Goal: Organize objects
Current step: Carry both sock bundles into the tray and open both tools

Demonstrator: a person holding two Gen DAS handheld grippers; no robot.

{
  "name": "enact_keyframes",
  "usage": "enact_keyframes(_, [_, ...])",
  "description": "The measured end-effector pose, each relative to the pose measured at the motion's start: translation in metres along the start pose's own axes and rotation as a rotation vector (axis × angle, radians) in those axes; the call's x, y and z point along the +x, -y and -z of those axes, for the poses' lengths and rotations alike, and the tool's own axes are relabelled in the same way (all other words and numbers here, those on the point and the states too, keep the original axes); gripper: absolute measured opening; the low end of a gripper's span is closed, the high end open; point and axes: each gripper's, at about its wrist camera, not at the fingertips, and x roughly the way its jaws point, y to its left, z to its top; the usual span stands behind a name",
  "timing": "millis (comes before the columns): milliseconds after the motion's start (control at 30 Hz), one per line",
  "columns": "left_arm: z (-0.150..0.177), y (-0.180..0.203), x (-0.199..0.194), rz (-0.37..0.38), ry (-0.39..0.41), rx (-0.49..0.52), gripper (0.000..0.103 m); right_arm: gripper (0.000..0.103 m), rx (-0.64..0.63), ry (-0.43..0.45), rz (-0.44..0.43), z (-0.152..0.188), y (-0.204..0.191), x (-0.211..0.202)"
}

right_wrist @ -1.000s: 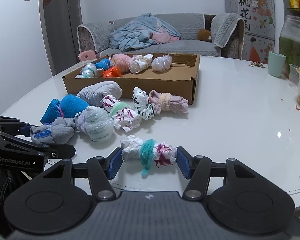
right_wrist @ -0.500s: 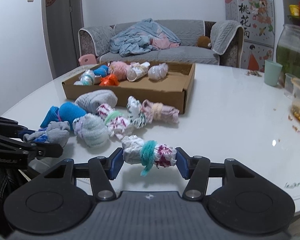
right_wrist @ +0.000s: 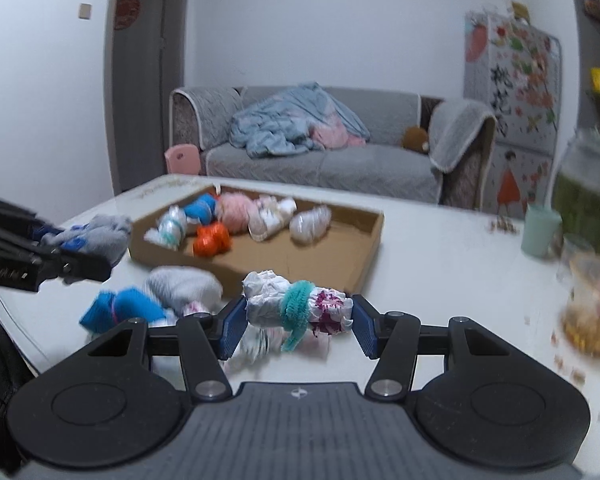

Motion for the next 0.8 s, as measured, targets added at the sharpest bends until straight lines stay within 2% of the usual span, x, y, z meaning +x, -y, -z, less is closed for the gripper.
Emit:
enact_keyframes(233, [-0.067, 0.001, 0.023, 0.019, 0.077, 0.086, 0.044, 0.052, -0.098, 0.078, 0.006, -0.044, 0.017, 0.016])
enact_keyframes(367, [-0.099, 0.004, 0.047, 0.035, 0.094, 0.106, 0.044, 0.052, -0.143, 0.094, -0.007, -0.064, 0.028, 0.033])
enact_keyframes(600, [-0.14, 0.006, 0.106, 0.093, 0.046, 0.074, 0.044, 0.052, -0.184, 0.086, -0.028, -0.09, 0.05, 0.07])
enact_keyframes(800, [-0.153, 0.008, 0.161, 0.13, -0.019, 0.056, 0.044, 0.052, -0.206, 0.052, -0.003, -0.1, 0.071, 0.099])
